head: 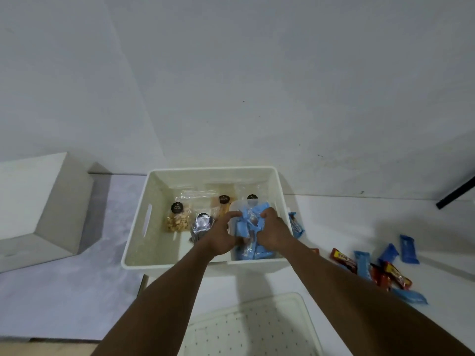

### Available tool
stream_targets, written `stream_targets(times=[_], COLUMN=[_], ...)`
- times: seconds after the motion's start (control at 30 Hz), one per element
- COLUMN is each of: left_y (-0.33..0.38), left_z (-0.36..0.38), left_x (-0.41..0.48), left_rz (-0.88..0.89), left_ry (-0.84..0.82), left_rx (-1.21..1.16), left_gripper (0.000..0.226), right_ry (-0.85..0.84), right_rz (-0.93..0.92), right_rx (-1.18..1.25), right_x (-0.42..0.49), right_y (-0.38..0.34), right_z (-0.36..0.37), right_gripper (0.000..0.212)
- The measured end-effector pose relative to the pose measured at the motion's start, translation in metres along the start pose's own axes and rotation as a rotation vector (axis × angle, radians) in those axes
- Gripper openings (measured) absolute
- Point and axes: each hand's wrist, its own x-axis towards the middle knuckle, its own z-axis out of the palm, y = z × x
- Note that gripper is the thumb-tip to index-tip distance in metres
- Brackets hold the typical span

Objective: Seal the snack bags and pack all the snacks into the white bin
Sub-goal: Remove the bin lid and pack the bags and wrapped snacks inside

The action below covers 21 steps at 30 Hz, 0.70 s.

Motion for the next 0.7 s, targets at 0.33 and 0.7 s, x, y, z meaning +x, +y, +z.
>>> stream_targets(times=[0.33, 0.7], left_y=[0.008, 0.008], left_z=[0.005, 0.007], left_x=[-0.015, -0.006], left_rz=[-0.067, -0.126], left_ry=[-0.128, -0.127], left_rx=[-0.076, -0.165], left_gripper=[0.086, 0.07], right_ry=[-0.125, -0.103], right_rz=[0.002, 0.069], right_rx=[-0.083, 0.195], right_x=[-0.018, -0.008], right_y=[-0.003, 0.003], right_z=[-0.01, -0.002], right_gripper=[0.057, 0.067])
